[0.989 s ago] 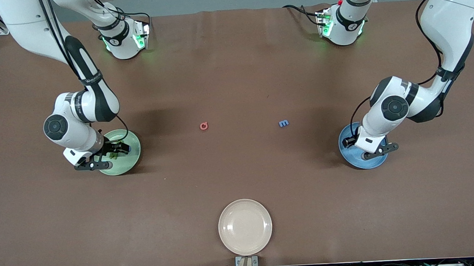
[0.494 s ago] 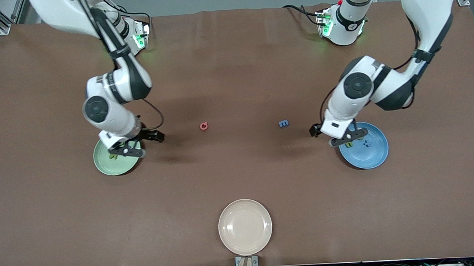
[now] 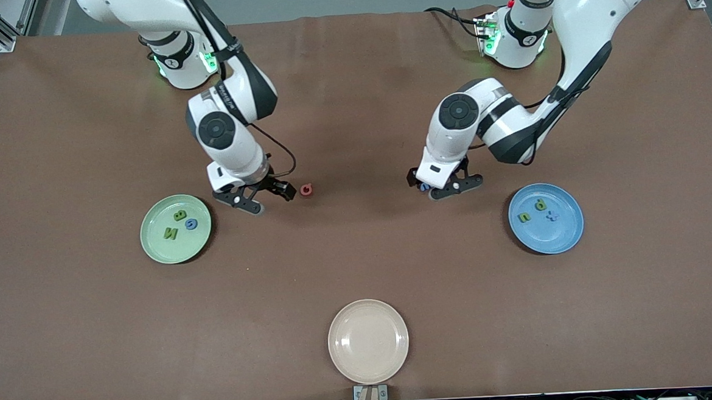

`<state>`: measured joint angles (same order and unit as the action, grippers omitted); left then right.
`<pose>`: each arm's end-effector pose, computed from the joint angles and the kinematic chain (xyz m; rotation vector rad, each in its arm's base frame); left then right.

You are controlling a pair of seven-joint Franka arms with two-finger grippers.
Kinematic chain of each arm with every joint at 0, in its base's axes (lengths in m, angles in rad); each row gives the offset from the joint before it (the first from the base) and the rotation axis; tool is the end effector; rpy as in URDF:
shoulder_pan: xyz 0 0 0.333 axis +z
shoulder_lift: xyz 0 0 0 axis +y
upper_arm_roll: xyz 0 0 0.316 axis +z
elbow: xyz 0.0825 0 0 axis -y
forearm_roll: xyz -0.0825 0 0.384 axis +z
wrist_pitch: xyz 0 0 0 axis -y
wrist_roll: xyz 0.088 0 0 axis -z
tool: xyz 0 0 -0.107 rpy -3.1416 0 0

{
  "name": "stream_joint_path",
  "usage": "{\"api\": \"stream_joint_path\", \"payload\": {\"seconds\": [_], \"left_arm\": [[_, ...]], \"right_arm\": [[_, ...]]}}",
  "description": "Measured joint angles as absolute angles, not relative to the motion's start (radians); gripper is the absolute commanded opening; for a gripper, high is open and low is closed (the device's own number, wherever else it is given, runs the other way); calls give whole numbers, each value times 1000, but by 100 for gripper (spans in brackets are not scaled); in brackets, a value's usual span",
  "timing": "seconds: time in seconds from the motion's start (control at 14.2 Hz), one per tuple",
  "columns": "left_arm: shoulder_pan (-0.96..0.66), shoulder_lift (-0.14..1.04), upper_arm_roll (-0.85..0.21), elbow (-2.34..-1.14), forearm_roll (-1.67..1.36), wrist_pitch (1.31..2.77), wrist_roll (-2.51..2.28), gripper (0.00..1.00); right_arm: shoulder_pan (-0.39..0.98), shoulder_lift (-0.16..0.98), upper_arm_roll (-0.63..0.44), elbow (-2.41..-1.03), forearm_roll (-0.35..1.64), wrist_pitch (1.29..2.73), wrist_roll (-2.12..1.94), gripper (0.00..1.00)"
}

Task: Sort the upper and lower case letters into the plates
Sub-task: 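Grasp the blue m with the left gripper while the right gripper grasps Q, then drop the Q in the green plate while the left gripper drops m in blue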

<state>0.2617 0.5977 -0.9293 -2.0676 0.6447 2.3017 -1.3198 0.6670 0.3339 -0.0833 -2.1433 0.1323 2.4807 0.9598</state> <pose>0.4661 -0.3417 0.2385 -3.0934 -0.4074 0.0470 0.4771 0.3149 0.2470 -3.0110 0.7300 0.0521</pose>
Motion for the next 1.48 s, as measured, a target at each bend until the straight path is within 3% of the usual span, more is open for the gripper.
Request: {"api": "stream_joint_path", "payload": {"seconds": [0.42,0.85,0.92,1.13,1.41,1.48], "left_arm": [[228,699,-868,-2063,724,2373,-1372,100],[165,707,-809,-2063,725,2413,-1381,100],[157,708,-802,-2063,725,2416,-1384,97],[155,710,-796,-2063,725,2417,-1397,70],[155,710,-794,-2063,725,2425,-1425,49],[155,710,-794,-2063,725,2425,-1427,43]], "right_arm": [[767,442,-86,-2122,38,2536,1192,96],[784,488,-86,-2088,20,2564,1249,61],[789,497,-86,-2088,20,2573,1252,55],[795,513,-86,-2081,20,2589,1258,43],[795,513,-86,-2073,20,2589,1259,3],[795,514,-86,-2073,20,2588,1260,0]]}}
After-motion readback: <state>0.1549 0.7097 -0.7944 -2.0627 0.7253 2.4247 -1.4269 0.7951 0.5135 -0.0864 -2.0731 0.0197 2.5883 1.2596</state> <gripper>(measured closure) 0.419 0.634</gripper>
